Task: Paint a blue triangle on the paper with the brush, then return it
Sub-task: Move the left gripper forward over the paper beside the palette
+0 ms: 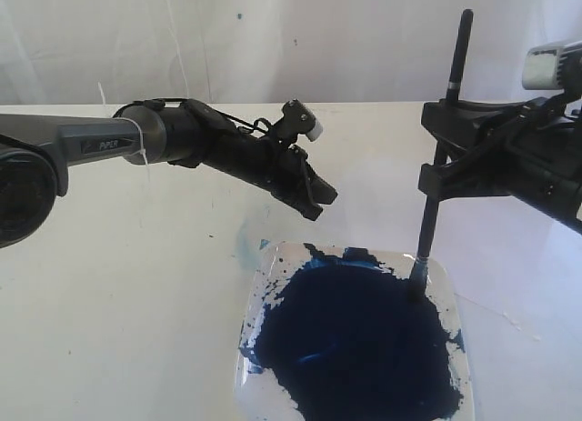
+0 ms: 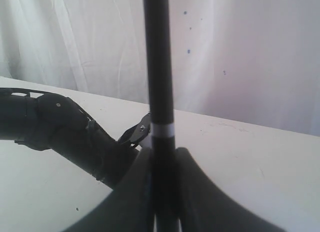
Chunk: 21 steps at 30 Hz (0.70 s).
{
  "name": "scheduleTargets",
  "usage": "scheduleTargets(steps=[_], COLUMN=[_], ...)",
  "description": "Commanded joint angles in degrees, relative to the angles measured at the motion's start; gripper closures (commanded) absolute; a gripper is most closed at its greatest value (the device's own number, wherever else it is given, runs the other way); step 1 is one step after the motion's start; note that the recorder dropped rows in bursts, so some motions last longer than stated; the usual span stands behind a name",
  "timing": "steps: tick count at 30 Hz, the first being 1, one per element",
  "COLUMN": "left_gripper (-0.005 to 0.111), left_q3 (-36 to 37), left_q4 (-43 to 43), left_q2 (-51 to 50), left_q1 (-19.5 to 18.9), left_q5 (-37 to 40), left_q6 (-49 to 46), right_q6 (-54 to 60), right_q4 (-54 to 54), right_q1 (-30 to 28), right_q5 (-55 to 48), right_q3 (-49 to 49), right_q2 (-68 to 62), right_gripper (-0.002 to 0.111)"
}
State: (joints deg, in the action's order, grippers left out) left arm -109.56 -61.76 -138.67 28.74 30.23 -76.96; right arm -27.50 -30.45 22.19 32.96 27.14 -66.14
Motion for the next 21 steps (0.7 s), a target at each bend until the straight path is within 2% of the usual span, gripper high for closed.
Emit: scheduleTargets(steps=[1, 21], left_gripper=[0.107, 0.107], left_q3=[-0.16, -0.16], left_q4=[-0.54, 2.69], left_q2=[-0.31, -0.94], left_q1=[0.17, 0.17], left_q5=[0.95, 1.22], left_q6=[-0.41, -0.41], right_q6=[0.49, 0.48], right_q4=[-0.11, -0.11], right_q1=[0.01, 0.01], right_q5=[0.9, 0.8], right_q3=[0.22, 0.22], right_q2=[-0.15, -0.15], right_gripper=[0.108, 0.108])
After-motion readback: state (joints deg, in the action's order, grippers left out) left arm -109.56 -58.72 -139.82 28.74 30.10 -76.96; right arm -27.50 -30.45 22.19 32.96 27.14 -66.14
